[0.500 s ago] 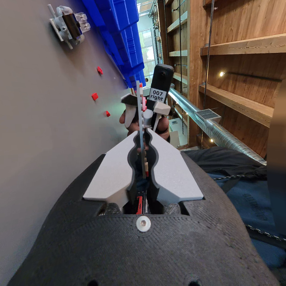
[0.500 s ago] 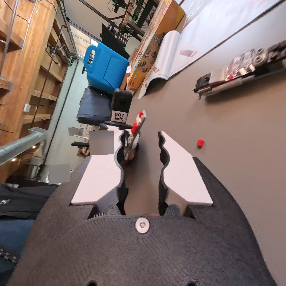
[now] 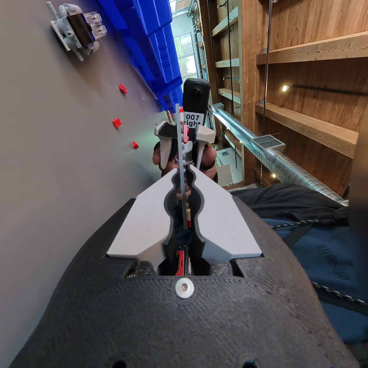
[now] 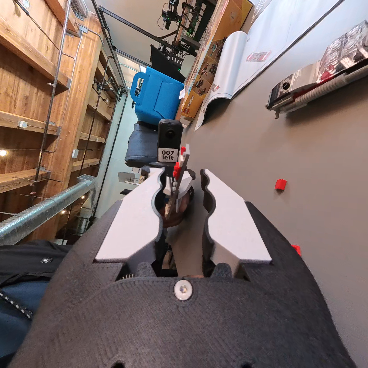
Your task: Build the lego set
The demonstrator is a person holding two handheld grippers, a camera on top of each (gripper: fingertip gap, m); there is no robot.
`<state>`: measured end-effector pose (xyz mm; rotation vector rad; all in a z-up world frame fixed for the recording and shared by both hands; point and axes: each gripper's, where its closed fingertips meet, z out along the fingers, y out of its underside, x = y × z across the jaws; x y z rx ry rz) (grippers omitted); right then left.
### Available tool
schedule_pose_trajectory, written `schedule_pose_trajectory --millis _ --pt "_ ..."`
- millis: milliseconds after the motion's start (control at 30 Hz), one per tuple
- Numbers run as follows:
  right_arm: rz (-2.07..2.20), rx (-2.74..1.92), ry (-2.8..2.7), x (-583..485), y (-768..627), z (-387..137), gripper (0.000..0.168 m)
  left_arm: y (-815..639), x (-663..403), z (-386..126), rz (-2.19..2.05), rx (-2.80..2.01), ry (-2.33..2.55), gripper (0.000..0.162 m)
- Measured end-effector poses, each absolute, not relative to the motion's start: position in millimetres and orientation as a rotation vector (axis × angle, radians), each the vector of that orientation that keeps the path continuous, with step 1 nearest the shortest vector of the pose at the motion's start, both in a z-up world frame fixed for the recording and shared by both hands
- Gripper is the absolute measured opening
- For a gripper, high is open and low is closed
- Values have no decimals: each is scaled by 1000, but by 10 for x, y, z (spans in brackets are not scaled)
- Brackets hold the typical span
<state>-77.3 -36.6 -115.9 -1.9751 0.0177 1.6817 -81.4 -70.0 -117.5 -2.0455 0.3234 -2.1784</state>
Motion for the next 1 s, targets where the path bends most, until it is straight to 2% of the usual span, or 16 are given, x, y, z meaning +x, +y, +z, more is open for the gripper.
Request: schedule_pose_trajectory --millis 167,1000 --pt "1724 -1937 24 -792 -369 -1123 12 -726 -815 -1167 -2171 -2038 348 5" --pt "1620 -1906 -37 -769 -488 -1069 9 -883 -768 -1158 -2104 -2023 521 6"
